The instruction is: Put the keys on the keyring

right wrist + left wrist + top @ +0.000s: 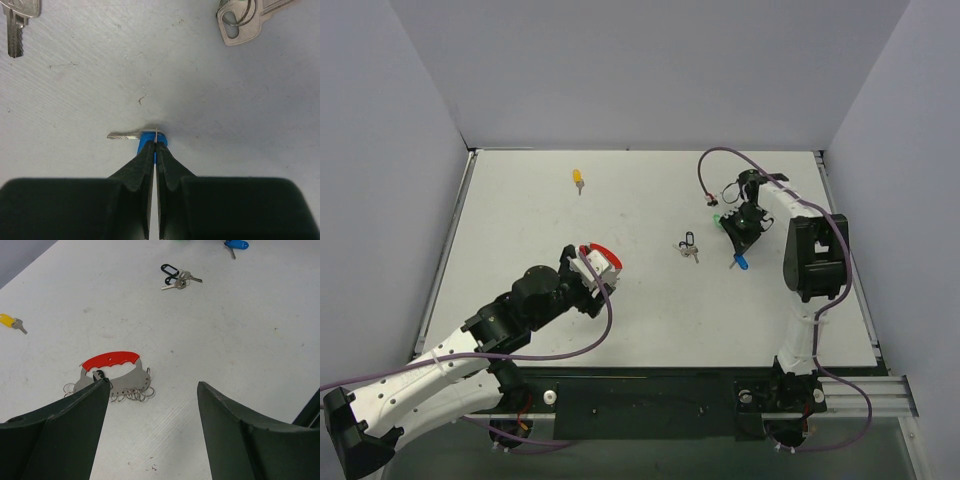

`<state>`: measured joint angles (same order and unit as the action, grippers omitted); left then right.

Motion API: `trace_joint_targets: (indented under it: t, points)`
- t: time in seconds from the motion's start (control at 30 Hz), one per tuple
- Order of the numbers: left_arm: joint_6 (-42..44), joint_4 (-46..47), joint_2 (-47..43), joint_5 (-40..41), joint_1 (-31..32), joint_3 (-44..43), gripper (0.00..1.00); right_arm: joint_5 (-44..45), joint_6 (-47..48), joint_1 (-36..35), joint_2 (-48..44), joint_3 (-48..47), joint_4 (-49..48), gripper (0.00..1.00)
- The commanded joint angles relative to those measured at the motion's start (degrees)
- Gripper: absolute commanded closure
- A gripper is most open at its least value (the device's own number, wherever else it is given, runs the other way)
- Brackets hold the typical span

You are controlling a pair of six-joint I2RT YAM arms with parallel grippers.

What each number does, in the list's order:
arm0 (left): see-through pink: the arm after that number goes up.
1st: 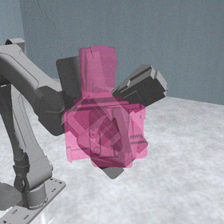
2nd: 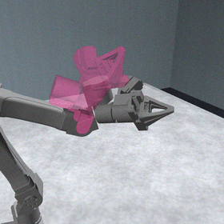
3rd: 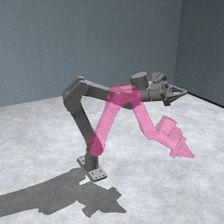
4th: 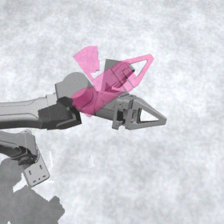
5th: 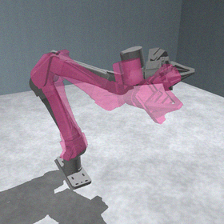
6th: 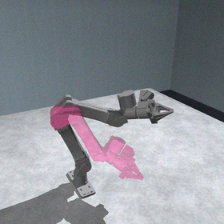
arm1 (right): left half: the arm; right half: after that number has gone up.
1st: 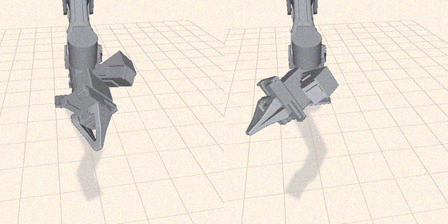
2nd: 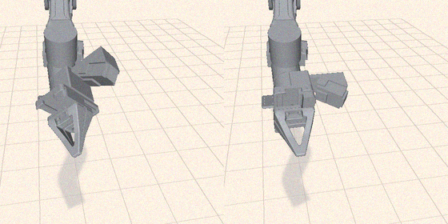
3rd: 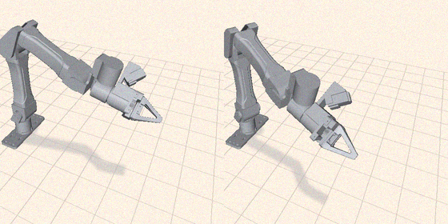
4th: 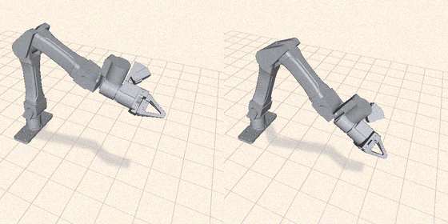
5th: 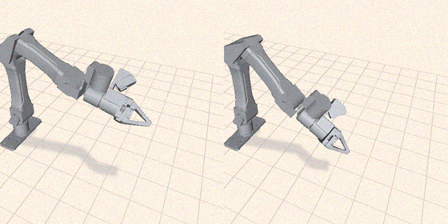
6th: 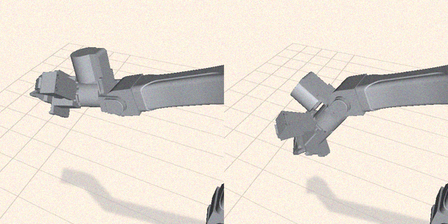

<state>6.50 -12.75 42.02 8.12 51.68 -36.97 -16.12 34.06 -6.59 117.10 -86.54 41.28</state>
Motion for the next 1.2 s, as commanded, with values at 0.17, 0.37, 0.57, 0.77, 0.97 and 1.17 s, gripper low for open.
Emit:
trace_joint_targets:
  t: [0.17,0.37,0.57,0.77,0.97,1.17]
  points:
    - [0.4,1.2,0.0,-1.3,-0.4,0.1,0.19,3.1,-1.7,-0.9,1.8,-3.0,3.3,1.0]
    - [0.4,1.1,0.0,-1.4,-0.4,0.1,0.19,3.4,-2.0,-1.0,2.3,-3.5,3.5,1.0]
    - [0.4,1.2,0.0,-1.4,-0.7,0.1,0.19,3.3,-2.1,-1.1,2.4,-3.6,3.5,0.98]
    - [0.3,1.2,0.1,-1.9,-0.8,0.1,0.2,3.2,-2.4,-1.1,2.8,-3.8,3.7,0.97]
    - [0.3,1.3,0.2,-2.0,-1.1,0.1,0.19,3.3,-2.5,-1.3,3.2,-4.3,4.1,0.96]
    - [0.1,1.3,0.3,-2.1,-1.2,0.1,0.2,3.2,-2.5,-1.3,3.2,-4.3,4.1,0.94]
